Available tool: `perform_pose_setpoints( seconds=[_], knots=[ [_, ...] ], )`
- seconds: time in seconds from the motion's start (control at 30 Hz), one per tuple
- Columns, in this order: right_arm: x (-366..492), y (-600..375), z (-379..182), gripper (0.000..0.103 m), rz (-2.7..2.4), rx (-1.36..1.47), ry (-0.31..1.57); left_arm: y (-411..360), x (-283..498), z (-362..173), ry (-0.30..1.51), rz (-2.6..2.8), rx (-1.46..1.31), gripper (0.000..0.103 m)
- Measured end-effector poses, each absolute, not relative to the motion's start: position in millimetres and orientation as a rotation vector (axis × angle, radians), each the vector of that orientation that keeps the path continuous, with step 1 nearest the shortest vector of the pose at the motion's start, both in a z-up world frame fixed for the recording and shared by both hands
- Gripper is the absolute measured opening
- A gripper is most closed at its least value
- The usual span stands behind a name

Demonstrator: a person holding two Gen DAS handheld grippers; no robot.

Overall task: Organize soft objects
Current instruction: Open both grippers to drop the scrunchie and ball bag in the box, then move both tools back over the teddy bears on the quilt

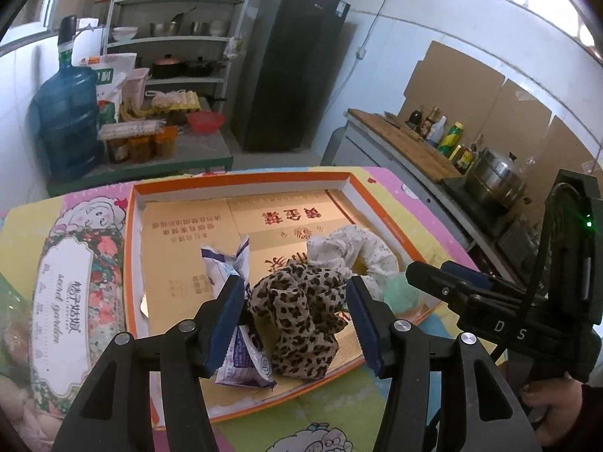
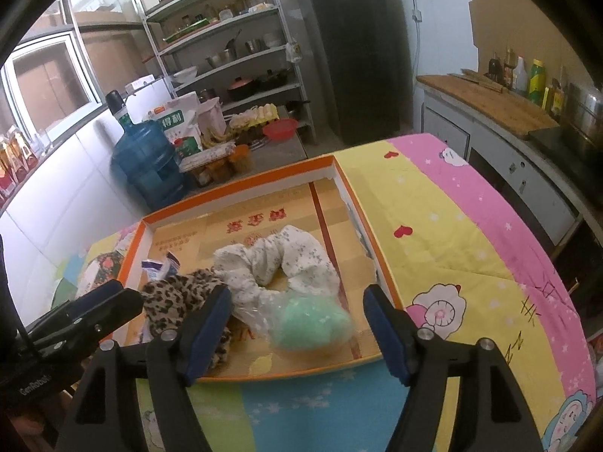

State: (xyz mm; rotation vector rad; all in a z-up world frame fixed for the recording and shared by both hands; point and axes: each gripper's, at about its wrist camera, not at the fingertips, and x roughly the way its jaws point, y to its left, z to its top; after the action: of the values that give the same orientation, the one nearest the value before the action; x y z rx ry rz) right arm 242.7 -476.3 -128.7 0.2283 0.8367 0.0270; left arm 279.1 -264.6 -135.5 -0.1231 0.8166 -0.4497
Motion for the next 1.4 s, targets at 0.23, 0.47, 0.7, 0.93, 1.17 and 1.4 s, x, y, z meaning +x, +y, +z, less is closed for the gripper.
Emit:
perform_pose_setpoints(
  seconds=[0.23,0.47,0.7,0.93,1.17,1.4],
  knots=[
    [235.5,-464.5,-113.8,0.072,0.033,0.228,0.811,-254.3,271.7,-120.8,0.793,-0.458,-0.129,0.058],
    [225.1,-448.5,-97.0,0.072,0.049,0.23,0.781,-239.5,260.1,-106.1,0.765,-0.465,-0.144,0.058],
    [212.6,-425.7,-80.2,0.072,0.071,0.225,0.756,-220.2,246.1,-90.6,0.736,-0.473,-0.156,0.058],
    [202.4,-394.0,-68.9,0.072,0.11,0.206,0.748,-191.7,232.1,-81.8,0.722,-0.452,-0.167,0.058],
    [197.2,-355.8,-61.2,0.072,0.161,0.171,0.741,-152.7,213.8,-73.0,0.699,-0.41,-0.169,0.058],
    [190.0,-311.2,-60.2,0.072,0.221,0.133,0.75,-111.6,194.8,-71.6,0.692,-0.358,-0.182,0.058]
  ],
)
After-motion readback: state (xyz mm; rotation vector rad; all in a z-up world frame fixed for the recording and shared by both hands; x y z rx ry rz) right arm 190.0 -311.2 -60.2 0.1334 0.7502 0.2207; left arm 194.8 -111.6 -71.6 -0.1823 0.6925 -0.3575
